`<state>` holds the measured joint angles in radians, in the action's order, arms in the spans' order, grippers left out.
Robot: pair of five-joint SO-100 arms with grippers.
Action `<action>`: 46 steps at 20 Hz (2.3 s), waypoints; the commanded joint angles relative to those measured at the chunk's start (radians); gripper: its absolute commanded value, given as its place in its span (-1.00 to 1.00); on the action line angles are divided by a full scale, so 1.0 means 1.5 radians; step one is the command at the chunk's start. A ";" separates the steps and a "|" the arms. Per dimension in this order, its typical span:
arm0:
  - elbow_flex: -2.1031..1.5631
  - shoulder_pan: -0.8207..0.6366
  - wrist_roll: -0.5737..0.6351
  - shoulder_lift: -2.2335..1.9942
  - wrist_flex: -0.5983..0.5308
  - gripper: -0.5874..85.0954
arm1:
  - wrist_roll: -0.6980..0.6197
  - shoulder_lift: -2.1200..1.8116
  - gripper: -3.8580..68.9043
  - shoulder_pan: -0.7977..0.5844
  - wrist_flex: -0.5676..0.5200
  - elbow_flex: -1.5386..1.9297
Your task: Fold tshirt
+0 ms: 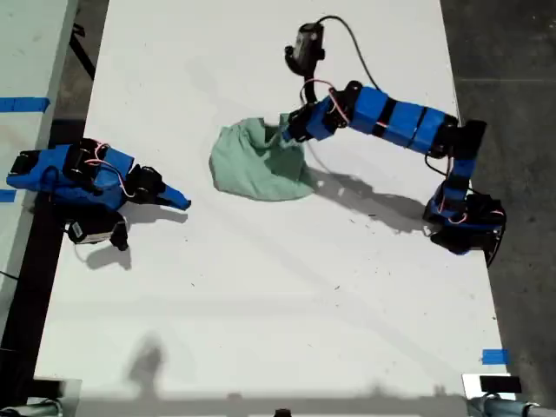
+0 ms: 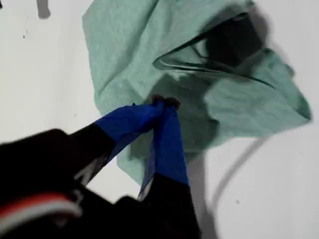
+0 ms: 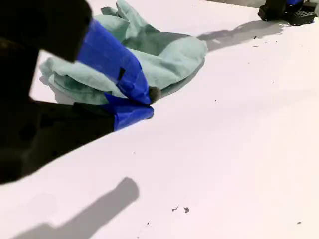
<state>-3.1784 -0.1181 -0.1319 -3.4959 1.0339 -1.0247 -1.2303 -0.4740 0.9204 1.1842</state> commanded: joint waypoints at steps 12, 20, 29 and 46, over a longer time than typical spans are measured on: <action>-0.009 -0.007 0.009 -0.069 0.002 -0.98 | -0.013 0.190 -0.91 0.048 -0.032 -0.221; -0.010 -0.009 0.010 -0.069 0.002 -0.98 | 0.025 0.160 -0.91 -0.196 -0.112 -0.226; -0.009 0.007 0.011 -0.069 0.002 -0.98 | 0.035 -0.440 -0.91 -0.060 0.084 0.316; -0.008 0.018 0.013 -0.069 0.002 -0.73 | 0.589 -1.504 -0.65 0.274 0.235 1.253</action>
<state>-3.1799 -0.1074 -0.1227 -3.4959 1.0354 -0.0660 -3.4668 -0.0690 1.2594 3.0649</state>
